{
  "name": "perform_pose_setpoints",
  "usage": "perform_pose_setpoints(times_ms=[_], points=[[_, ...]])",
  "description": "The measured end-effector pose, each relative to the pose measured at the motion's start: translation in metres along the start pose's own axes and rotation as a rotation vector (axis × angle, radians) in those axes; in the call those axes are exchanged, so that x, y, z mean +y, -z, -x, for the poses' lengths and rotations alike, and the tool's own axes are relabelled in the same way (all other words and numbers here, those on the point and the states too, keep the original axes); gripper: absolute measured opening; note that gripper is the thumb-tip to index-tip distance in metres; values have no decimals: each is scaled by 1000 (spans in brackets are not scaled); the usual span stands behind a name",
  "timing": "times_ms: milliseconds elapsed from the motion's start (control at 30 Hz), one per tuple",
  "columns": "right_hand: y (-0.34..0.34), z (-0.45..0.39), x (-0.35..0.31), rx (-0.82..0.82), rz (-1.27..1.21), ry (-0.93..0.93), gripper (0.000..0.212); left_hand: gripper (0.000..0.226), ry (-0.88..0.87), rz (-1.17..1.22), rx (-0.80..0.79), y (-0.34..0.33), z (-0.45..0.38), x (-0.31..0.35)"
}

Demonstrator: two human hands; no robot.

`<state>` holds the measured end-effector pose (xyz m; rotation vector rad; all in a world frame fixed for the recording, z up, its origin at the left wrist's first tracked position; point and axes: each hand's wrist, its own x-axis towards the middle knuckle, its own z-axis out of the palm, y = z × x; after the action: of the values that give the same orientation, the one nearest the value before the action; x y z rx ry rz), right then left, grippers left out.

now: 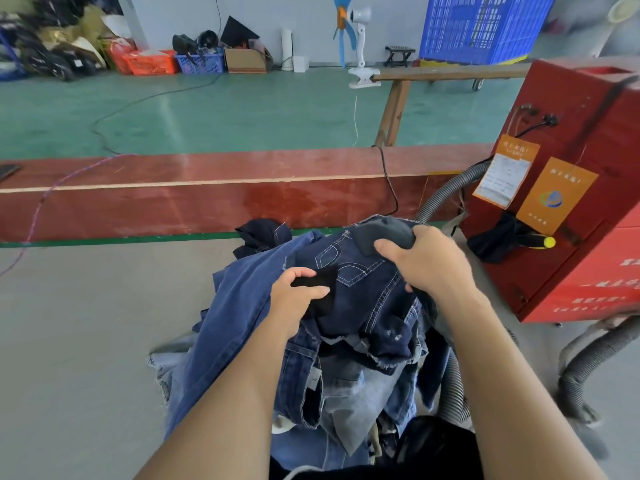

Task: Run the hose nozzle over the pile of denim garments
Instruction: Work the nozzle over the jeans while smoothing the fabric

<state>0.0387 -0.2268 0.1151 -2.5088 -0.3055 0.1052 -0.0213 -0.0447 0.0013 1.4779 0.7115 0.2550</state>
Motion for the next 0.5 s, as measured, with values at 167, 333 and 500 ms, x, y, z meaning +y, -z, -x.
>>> perform_pose_setpoints(times_ms=[167, 333, 500], points=[[-29, 3, -13, -226, 202, 84, 39, 49, 45, -87, -100, 1, 2, -5], [-53, 4, -16, -279, 367, 85, 36, 60, 39, -160, -140, 2, 0, -10], [-56, 1, -13, -129, 221, 54, 43, 60, -27, -240, -139, 2, 1, -11]])
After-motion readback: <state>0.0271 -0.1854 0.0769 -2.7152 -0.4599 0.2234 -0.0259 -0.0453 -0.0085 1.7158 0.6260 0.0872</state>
